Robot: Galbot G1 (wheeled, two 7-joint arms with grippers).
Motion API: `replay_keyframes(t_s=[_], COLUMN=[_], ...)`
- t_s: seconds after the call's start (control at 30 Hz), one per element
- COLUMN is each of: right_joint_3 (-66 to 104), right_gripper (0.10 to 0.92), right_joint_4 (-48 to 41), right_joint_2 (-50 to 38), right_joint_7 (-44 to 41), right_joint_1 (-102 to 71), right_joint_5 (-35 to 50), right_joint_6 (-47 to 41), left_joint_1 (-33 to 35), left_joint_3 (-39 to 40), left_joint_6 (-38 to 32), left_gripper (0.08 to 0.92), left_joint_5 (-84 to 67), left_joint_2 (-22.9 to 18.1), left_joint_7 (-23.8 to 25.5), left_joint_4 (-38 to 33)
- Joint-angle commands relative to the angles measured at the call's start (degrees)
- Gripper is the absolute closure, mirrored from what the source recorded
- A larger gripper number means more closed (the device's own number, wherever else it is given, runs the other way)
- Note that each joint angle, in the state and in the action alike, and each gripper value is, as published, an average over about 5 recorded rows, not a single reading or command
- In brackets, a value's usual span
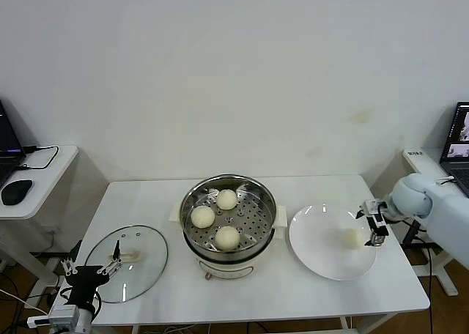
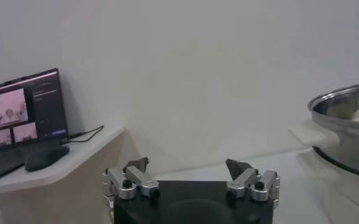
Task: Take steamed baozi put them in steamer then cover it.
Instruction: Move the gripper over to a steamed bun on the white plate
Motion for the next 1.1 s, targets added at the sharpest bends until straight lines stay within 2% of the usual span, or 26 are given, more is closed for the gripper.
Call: replay_keyframes(t_s=[0.03, 0.43, 0.8, 0.97, 1.1], right_joint_3=[4.52, 5.91, 6.64, 4.80, -0.76], right_gripper=[0.220, 0.278, 0.430, 0.511, 0.514], right_joint_4=[-6.83, -8.77, -8.34, -5.49, -1.28], right_joint_2=[5.53, 8.04, 7.76, 5.63, 2.46], right_joint_7=[0.99, 1.44, 1.34, 0.45, -0.53], right_joint_1=[-4.99, -6.04, -5.70, -2.13, 5.14], right_joint_5=[-3.29, -5.00, -4.93, -2.58, 2.03], right_joint_6=[0.48, 0.08, -0.38, -1.84, -3.88], left_joint_1=[0.05, -0.28, -0.47, -0.30, -0.31], left_joint_3=[-0.12, -0.05, 0.12, -0.02, -0.01], left_joint_6=[0.04, 0.03, 0.00, 0.03, 0.10], left_gripper=[0.177, 0.177, 0.177, 0.177, 0.177], left_joint_5=[0.00, 0.08, 0.08, 0.08, 0.11], left_joint_2=[0.04, -0.19, -0.16, -0.09, 0.02], left_joint_7=[0.04, 0.01, -0.06, -0.04, 0.00], left_joint_4=[0.00, 0.60, 0.66, 0.26, -0.04])
